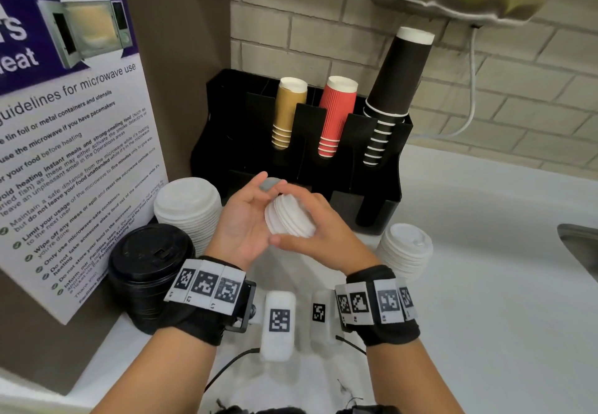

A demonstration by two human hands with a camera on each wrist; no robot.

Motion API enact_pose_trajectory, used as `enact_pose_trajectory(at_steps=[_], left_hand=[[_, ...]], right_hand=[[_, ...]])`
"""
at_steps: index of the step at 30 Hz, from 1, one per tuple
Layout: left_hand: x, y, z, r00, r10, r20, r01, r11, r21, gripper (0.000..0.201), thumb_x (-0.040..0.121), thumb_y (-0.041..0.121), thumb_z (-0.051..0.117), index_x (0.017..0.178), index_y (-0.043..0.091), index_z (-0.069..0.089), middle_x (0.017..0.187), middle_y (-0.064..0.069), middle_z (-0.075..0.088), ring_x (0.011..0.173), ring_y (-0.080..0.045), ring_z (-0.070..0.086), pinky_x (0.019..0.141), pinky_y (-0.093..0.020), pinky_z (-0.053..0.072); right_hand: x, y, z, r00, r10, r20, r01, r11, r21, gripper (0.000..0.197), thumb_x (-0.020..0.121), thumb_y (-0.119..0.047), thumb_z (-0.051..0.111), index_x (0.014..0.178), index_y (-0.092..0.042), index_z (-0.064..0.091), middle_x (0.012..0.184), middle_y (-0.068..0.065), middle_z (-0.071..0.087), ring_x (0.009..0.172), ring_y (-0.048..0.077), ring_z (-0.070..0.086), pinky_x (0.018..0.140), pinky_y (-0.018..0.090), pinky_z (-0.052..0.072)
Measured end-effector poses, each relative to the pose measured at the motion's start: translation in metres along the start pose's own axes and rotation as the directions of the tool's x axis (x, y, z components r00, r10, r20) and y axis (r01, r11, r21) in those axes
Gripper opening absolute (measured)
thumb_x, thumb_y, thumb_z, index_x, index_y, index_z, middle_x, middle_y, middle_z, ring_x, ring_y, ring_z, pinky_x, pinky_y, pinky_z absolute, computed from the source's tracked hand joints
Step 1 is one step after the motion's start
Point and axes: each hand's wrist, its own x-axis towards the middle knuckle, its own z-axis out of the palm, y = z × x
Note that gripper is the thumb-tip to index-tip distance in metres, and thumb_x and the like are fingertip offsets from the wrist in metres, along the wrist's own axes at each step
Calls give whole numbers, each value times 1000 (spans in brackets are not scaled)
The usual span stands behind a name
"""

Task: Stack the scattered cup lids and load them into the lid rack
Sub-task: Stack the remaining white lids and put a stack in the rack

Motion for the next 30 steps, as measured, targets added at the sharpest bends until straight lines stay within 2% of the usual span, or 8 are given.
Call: enact_pose_trajectory(at_steps=[4,8,11,13,17,21,24,30], left_hand=[[0,-4,8,999,-26,-39,27,999,25,50,96,12,43,145,17,34,138,-13,46,117,-31,56,85,-45,51],[-1,-3,9,999,-22,-35,23,999,33,38,95,12,47,132,15,41,124,-18,53,109,-32,59,83,-45,52],[-2,-3,9,998,-55,19,46,947,317,43,92,21,54,130,4,49,121,-21,56,112,-31,60,95,-48,49],[-4,-6,10,994,-109,24,87,891,446,49,90,33,57,134,12,52,129,-18,60,118,-28,60,95,-48,50],[-3,-8,10,987,-163,-12,153,892,426,42,93,34,56,129,13,57,129,-19,61,117,-28,62,91,-42,52],[-3,-4,7,985,-171,-13,156,863,480,34,96,35,52,124,17,60,124,-14,65,115,-30,63,88,-50,55],[-3,-5,11,987,-159,-18,146,853,501,36,98,35,48,129,18,56,125,-14,64,114,-30,63,83,-49,56],[0,-6,15,991,-122,-53,132,856,500,44,100,39,44,137,16,49,131,-14,59,118,-32,60,93,-50,52]], right_hand=[[4,3,3,996,-14,85,20,997,-71,77,69,-40,82,129,-54,36,129,-2,45,115,5,39,93,17,34],[6,5,10,1000,-9,6,10,997,-75,78,71,-18,80,133,-39,38,125,1,43,113,12,42,92,23,40],[7,2,6,995,-32,-91,31,999,-21,77,70,-12,78,130,-40,39,120,1,45,109,12,46,85,22,42],[7,0,4,992,-32,-124,31,999,-14,77,68,-15,79,129,-40,38,122,-2,44,112,13,43,89,26,42],[6,-5,-1,999,31,-16,-30,998,52,81,69,-25,75,131,-50,30,124,-5,38,120,13,36,90,27,43],[4,-7,-22,995,-44,86,39,998,57,74,77,-21,79,138,-37,41,131,-13,50,122,7,49,95,31,52],[4,-6,-23,998,-34,43,31,996,86,72,73,-22,83,134,-38,48,124,-19,55,115,1,54,91,25,53],[7,-3,-13,995,-56,-84,66,992,110,76,65,-22,88,132,-35,54,119,-7,57,113,5,54,88,28,55]])
